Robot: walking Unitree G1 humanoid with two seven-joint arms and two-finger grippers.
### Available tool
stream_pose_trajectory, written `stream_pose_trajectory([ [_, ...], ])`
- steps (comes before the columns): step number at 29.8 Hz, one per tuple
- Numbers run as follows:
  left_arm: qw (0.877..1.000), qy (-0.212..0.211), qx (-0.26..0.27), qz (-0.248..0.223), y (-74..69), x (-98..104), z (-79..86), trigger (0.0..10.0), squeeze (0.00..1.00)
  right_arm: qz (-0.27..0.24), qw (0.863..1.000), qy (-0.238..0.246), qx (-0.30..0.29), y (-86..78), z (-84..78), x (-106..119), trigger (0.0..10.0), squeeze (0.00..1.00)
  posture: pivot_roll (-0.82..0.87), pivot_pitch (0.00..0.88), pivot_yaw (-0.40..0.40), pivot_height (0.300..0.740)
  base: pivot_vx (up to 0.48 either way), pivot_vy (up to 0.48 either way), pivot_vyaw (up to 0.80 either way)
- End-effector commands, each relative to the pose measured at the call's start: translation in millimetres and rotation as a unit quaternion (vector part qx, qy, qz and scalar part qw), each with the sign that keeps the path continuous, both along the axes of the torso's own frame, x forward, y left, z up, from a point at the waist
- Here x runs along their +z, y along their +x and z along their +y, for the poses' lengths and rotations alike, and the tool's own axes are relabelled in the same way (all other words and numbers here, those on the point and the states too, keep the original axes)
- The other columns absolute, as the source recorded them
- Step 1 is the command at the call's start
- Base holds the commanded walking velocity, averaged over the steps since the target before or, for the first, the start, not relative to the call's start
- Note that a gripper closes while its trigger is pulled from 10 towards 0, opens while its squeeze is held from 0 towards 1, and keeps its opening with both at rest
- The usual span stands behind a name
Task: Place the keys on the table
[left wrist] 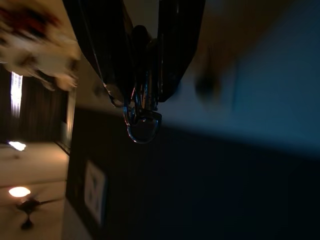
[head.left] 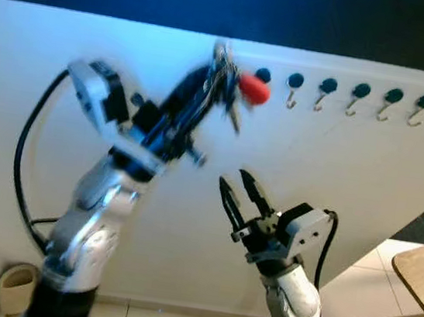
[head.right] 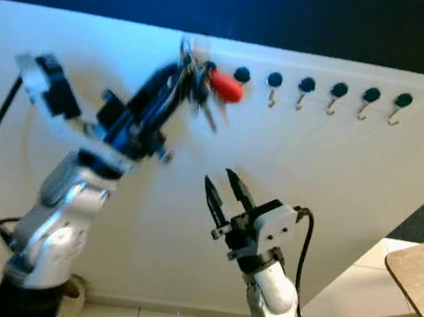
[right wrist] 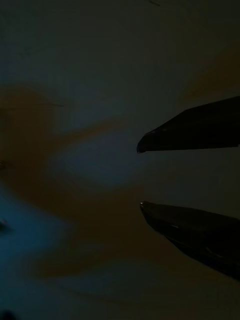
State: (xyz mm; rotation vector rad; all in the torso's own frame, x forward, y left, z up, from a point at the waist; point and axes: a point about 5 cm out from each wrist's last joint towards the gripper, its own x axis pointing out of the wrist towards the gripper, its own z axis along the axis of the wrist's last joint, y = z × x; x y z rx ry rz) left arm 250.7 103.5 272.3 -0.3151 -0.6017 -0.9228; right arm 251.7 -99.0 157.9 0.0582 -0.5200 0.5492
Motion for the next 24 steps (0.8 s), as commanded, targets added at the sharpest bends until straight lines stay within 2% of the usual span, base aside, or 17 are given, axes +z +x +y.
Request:
stream_pose_trajectory([
  [1, 0.999, 0.029, -0.04, 0.006, -7.4, -6, 7.2, 0.0, 0.0, 0.011, 1.0, -0.009, -0.005, -2.3, -3.8, -7, 10.0, 0.0, 0.04, 0.094, -0.034, 0.74, 0.0, 0.0, 0.0],
  [2, 0.993, 0.1, -0.042, 0.047, -10.9, -35, 22.9, 0.0, 0.0, 0.025, 0.999, -0.022, -0.014, -4.4, -9.3, -17, 10.0, 0.0, 0.04, 0.095, -0.034, 0.74, 0.0, 0.0, 0.0],
  [3, 0.989, 0.125, -0.034, 0.066, -12.3, -48, 30.0, 0.0, 0.0, 0.032, 0.999, -0.029, -0.021, -5.3, -12.7, -22, 10.0, 0.0, 0.04, 0.095, -0.033, 0.74, 0.0, 0.0, 0.0],
  [4, 0.989, 0.125, -0.034, 0.066, -12.3, -48, 30.0, 0.0, 0.0, 0.032, 0.999, -0.029, -0.021, -5.3, -12.7, -22, 10.0, 0.0, 0.04, 0.095, -0.033, 0.74, 0.0, 0.0, 0.0],
  [8, 0.98, 0.162, 0.003, 0.12, -16.1, -84, 45.1, 0.0, 0.0, 0.066, 0.996, -0.044, -0.05, -7.5, -25.4, -41, 10.0, 0.0, 0.03, 0.095, -0.033, 0.74, 0.0, 0.0, 0.0],
  [10, 0.967, 0.186, 0.043, 0.17, -18.5, -118, 54.7, 0.0, 0.0, 0.124, 0.988, -0.054, -0.078, -10.1, -38.5, -66, 10.0, 0.0, 0.04, 0.094, -0.035, 0.74, 0.0, 0.0, 0.0],
  [11, 0.967, 0.186, 0.043, 0.17, -18.5, -118, 54.7, 0.0, 0.0, 0.124, 0.988, -0.054, -0.078, -10.1, -38.5, -66, 10.0, 0.0, 0.04, 0.094, -0.035, 0.74, 0.0, 0.0, 0.0],
  [12, 0.958, 0.198, 0.072, 0.196, -19.1, -135, 59.9, 0.0, 0.0, 0.158, 0.982, -0.058, -0.091, -12.8, -45.4, -81, 10.0, 0.0, 0.04, 0.093, -0.036, 0.74, 0.0, 0.0, 0.0],
  [13, 0.958, 0.198, 0.072, 0.196, -19.1, -135, 59.9, 0.0, 0.0, 0.158, 0.982, -0.058, -0.091, -12.8, -45.4, -81, 10.0, 0.0, 0.04, 0.093, -0.036, 0.74, 0.0, 0.0, 0.0],
  [14, 0.938, 0.213, 0.121, 0.244, -18.5, -160, 68.6, 0.0, 0.0, 0.207, 0.97, -0.071, -0.106, -17.3, -54.2, -102, 10.0, 0.0, 0.04, 0.092, -0.035, 0.74, 0.0, 0.0, 0.0],
  [15, 0.938, 0.213, 0.121, 0.244, -18.5, -160, 68.6, 0.0, 0.0, 0.207, 0.97, -0.071, -0.106, -17.3, -54.2, -102, 10.0, 0.0, 0.04, 0.092, -0.035, 0.74, 0.0, 0.0, 0.0],
  [17, 0.877, 0.25, 0.229, 0.341, -20.8, -210, 86.2, 0.0, 0.0, 0.328, 0.931, -0.09, -0.135, -28.9, -71.2, -147, 10.0, 0.0, 0.04, 0.089, -0.033, 0.74, 0.0, 0.0, 0.0],
  [18, 0.877, 0.25, 0.229, 0.341, -20.8, -210, 86.2, 0.0, 0.0, 0.328, 0.931, -0.09, -0.135, -28.9, -71.2, -147, 10.0, 0.0, 0.04, 0.089, -0.033, 0.74, 0.0, 0.0, 0.0],
  [21, 0.784, 0.246, 0.303, 0.482, -40.0, -274, 97.3, 0.0, 0.0, 0.496, 0.84, -0.107, -0.192, -49.9, -90.6, -202, 10.0, 0.0, 0.03, 0.083, -0.027, 0.74, 0.0, 0.0, 0.0],
  [22, 0.784, 0.246, 0.303, 0.482, -40.0, -274, 97.3, 0.0, 0.0, 0.496, 0.84, -0.107, -0.192, -49.9, -90.6, -202, 10.0, 0.0, 0.03, 0.083, -0.027, 0.74, 0.0, 0.0, 0.0],
  [23, 0.749, 0.231, 0.327, 0.527, -49.1, -293, 99.9, 10.0, 0.0, 0.523, 0.818, -0.116, -0.208, -56.4, -95.6, -211, 10.0, 0.0, 0.03, 0.081, -0.028, 0.74, 0.0, 0.0, 0.0],
  [24, 0.727, 0.221, 0.341, 0.554, -55.3, -304, 100.9, 10.0, 0.0, 0.535, 0.807, -0.123, -0.218, -60.0, -98.4, -216, 10.0, 0.0, 0.03, 0.08, -0.03, 0.74, 0.0, 0.0, 0.0],
])
